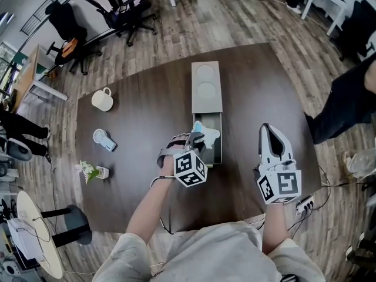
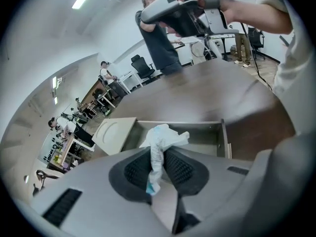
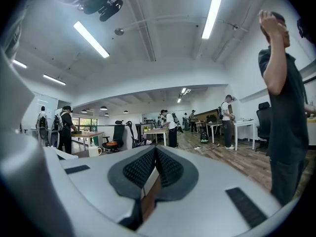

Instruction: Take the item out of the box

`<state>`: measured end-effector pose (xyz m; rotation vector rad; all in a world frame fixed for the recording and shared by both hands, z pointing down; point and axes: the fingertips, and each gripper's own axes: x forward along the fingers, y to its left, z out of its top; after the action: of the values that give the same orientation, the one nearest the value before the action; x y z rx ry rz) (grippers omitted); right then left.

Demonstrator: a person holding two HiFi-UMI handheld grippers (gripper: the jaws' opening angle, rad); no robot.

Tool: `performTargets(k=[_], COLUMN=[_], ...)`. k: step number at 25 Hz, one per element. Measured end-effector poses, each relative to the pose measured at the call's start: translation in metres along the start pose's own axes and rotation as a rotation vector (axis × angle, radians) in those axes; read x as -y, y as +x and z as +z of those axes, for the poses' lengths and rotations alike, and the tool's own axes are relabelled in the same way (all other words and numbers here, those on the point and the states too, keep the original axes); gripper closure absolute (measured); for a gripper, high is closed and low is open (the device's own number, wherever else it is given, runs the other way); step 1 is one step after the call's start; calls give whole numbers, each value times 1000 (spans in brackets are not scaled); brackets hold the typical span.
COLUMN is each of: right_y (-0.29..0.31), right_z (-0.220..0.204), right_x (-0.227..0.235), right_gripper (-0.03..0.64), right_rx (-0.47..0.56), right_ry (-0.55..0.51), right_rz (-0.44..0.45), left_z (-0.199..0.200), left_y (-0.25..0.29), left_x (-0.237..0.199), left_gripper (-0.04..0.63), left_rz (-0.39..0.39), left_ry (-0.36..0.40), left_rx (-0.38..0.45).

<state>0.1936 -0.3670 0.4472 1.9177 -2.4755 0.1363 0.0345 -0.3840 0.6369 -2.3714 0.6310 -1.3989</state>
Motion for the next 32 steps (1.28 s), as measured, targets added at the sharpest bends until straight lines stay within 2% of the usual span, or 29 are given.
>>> performTargets(k=[5,10,13,19,23,32], right_y=[-2,-4,-7,-15,-20,-15], right_z=[11,20,26,44,56,78], right_x=[-1,-6,-7,-4,-2,-16], right_gripper=[615,615,615,615,615,615], right_rx=[23,51,67,106,127,166], right_ry=[-6,-12,-20,-37,-51,-86], right_rz=[13,29,37,36,38,81], left_z=[17,33,41,56,60,36], left_y=[-23,-50,-68,-113,-143,-216], left_x=[-13,-34,-46,-74,-86,-107], left_gripper=[525,525,525,525,525,525], left_rz=[37,108,153,273,351,549], left_ry=[-85,-159,-235,-400,-479,-681], left_rx=[56,124,177,293,359,500])
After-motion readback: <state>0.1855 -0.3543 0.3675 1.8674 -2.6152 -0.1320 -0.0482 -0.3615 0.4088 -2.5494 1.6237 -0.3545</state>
